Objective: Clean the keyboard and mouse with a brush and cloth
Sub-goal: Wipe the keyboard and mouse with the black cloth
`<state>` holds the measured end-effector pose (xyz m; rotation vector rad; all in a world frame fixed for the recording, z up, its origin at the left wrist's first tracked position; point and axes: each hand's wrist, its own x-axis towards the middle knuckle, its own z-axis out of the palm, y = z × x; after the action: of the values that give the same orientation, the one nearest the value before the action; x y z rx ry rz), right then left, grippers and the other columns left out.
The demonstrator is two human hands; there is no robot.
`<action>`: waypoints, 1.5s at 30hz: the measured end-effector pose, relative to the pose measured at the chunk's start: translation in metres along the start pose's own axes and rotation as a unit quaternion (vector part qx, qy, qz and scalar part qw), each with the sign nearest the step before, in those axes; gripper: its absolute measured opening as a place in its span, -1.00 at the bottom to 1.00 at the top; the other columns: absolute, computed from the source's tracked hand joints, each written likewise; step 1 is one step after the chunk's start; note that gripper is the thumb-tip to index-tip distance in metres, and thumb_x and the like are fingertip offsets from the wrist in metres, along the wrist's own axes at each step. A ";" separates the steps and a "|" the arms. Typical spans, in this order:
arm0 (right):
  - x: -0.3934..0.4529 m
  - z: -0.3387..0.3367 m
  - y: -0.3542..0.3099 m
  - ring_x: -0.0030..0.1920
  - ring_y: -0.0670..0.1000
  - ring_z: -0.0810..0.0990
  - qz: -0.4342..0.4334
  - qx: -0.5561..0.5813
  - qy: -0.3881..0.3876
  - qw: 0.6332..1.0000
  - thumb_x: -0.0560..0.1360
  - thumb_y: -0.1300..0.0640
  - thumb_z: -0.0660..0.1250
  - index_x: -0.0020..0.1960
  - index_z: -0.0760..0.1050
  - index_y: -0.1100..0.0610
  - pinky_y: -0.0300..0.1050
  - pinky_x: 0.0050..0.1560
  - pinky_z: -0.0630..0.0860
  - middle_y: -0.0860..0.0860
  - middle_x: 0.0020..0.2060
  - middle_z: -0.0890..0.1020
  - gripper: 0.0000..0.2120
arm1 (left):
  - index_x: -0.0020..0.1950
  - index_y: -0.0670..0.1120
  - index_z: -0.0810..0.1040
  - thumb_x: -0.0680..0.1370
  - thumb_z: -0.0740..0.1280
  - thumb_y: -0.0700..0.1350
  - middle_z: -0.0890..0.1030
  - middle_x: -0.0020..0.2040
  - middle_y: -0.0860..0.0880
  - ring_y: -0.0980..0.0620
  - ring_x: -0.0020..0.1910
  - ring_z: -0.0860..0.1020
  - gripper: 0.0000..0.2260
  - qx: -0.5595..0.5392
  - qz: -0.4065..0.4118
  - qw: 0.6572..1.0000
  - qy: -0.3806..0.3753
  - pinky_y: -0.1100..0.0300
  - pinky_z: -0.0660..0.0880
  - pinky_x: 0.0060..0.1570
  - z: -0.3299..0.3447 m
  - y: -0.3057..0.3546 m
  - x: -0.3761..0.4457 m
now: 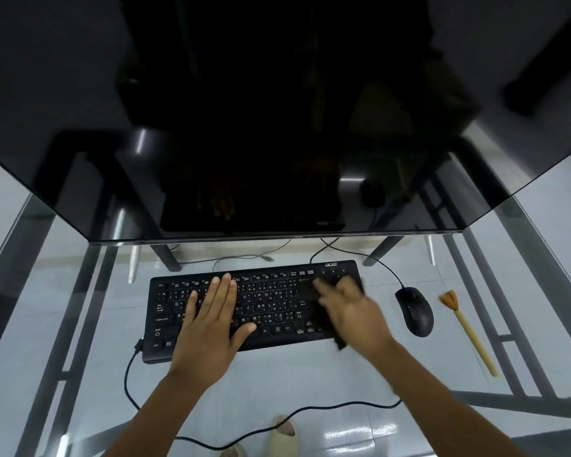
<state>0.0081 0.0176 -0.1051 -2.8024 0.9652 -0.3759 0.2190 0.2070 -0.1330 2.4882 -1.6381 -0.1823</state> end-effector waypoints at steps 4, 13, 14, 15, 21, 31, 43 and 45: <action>0.029 -0.002 0.009 -0.34 0.27 0.60 0.203 0.001 0.025 0.979 0.57 0.12 0.28 0.32 0.49 0.13 0.07 -0.37 0.57 0.23 -0.03 0.52 -0.67 | 0.57 -0.12 0.07 0.60 -0.10 0.32 0.08 0.58 -0.04 0.03 0.56 -0.05 -0.31 0.004 -0.003 1.000 -0.007 -0.05 -0.09 0.48 0.000 -0.001 -0.001; 0.008 0.011 -0.049 -0.52 0.03 0.52 -0.099 0.026 -0.054 0.993 0.46 0.06 0.38 0.28 0.50 0.00 -0.10 -0.53 0.56 0.04 -0.16 0.52 -0.62 | 0.55 -0.15 0.14 0.60 -0.10 0.31 0.14 0.56 -0.06 0.01 0.55 0.02 -0.31 -0.007 0.004 1.000 -0.013 -0.05 -0.09 0.48 -0.005 0.000 -0.001; 0.019 0.007 -0.038 -0.50 0.08 0.54 -0.029 0.023 -0.039 0.999 0.48 0.08 0.38 0.29 0.51 0.00 -0.03 -0.51 0.58 0.07 -0.13 0.52 -0.63 | 0.55 -0.15 0.14 0.60 -0.09 0.31 0.14 0.56 -0.06 0.01 0.55 0.01 -0.31 -0.010 0.004 1.000 -0.014 -0.05 -0.09 0.48 -0.005 0.000 -0.001; 0.031 0.004 -0.028 -0.44 0.13 0.57 0.047 0.015 -0.022 0.999 0.53 0.09 0.35 0.31 0.50 0.02 0.02 -0.44 0.61 0.10 -0.08 0.51 -0.65 | 0.55 -0.14 0.13 0.60 -0.08 0.31 0.13 0.57 -0.06 0.01 0.55 0.01 -0.31 -0.009 0.005 1.000 -0.016 -0.05 -0.10 0.48 -0.006 0.000 -0.001; 0.028 0.007 -0.076 -0.42 0.16 0.58 0.103 0.055 -0.024 0.993 0.56 0.11 0.30 0.32 0.48 0.09 -0.04 -0.41 0.57 0.14 -0.08 0.52 -0.67 | 0.55 -0.15 0.13 0.60 -0.06 0.31 0.13 0.56 -0.06 0.01 0.55 0.02 -0.31 -0.024 0.001 0.999 -0.035 -0.06 -0.07 0.47 -0.008 0.000 -0.001; 0.033 0.003 -0.058 -0.19 0.17 0.62 0.084 0.040 -0.063 0.994 0.62 0.04 0.19 0.44 0.37 -0.04 0.03 -0.12 0.61 0.11 0.09 0.46 -0.62 | 0.58 -0.06 -0.04 0.28 -0.08 0.61 -0.08 0.56 0.04 0.06 0.55 -0.06 0.06 -0.006 0.049 0.997 -0.061 -0.05 -0.19 0.48 -0.047 -0.067 0.004; 0.006 0.039 -0.170 -0.43 0.01 0.51 -0.105 0.104 -0.085 0.985 0.55 0.03 0.23 0.31 0.47 0.00 -0.14 -0.45 0.57 0.02 -0.16 0.48 -0.66 | 0.55 0.05 -0.29 0.21 0.47 0.37 -0.30 0.51 0.21 0.23 0.49 -0.34 0.21 -0.177 0.016 0.971 -0.157 0.08 0.01 0.50 -0.063 -0.112 -0.008; 0.022 0.037 -0.155 -0.41 0.02 0.54 -0.123 0.071 -0.091 0.986 0.52 0.08 0.30 0.33 0.46 -0.03 -0.10 -0.46 0.58 0.01 -0.14 0.48 -0.63 | 0.55 0.07 -0.30 0.21 0.50 0.34 -0.34 0.48 0.25 0.29 0.45 -0.37 0.23 -0.184 0.020 0.968 -0.169 0.12 0.00 0.49 -0.067 -0.114 -0.009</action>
<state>0.1261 0.1271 -0.1017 -2.7692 0.5338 -0.2036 0.3309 0.2635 -0.0893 2.2256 -1.5859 -0.8621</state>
